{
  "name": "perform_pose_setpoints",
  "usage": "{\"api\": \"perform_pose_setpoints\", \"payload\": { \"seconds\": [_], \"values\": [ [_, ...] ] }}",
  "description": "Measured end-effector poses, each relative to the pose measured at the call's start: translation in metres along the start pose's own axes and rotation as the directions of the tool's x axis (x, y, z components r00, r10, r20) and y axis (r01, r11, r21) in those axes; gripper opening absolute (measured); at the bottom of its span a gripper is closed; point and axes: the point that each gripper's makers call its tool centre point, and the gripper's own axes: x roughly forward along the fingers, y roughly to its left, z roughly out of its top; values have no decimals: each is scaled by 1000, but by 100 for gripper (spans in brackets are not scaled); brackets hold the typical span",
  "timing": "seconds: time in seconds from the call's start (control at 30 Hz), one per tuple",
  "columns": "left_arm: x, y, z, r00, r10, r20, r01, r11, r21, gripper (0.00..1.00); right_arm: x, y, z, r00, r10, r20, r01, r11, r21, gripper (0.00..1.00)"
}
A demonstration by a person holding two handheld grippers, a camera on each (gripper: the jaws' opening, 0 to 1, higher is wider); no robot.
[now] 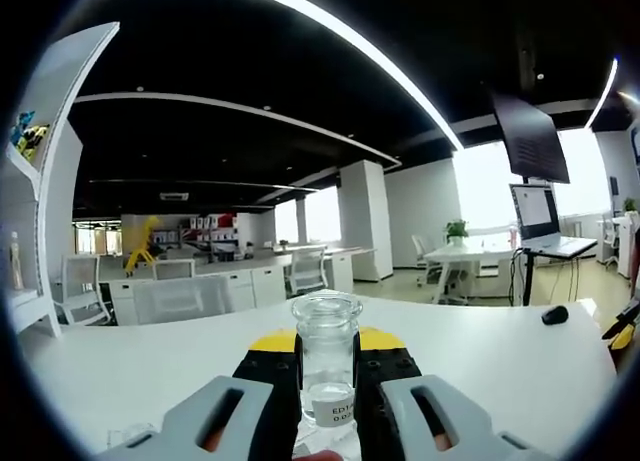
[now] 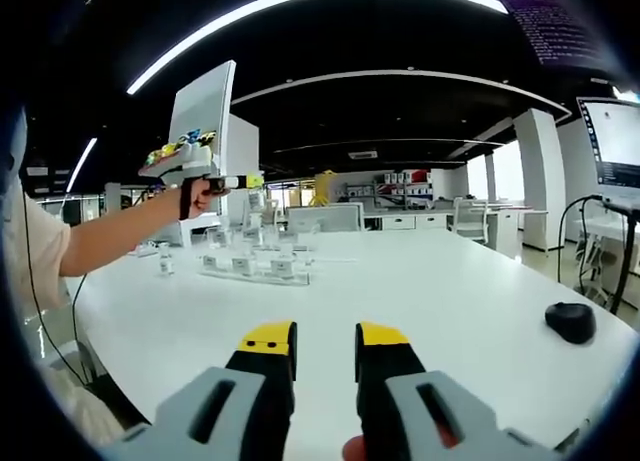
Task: Identify the label on the chemical reagent bottle, grasp the chemical reagent bottle, and place it in the designated position on the reagent rack
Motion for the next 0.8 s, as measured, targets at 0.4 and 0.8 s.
{"api": "perform_pose_setpoints", "payload": {
  "seconds": [0.4, 0.8],
  "values": [
    [-3, 15, 4, 999, 38, 8, -38, 999, -8, 18, 0, 6, 6, 999, 12, -37, -12, 1000, -13, 23],
    [-1, 10, 9, 999, 19, 26, -19, 1000, 1, 18, -8, 6, 21, 1000, -18, -8, 18, 999, -36, 23]
  ]
}}
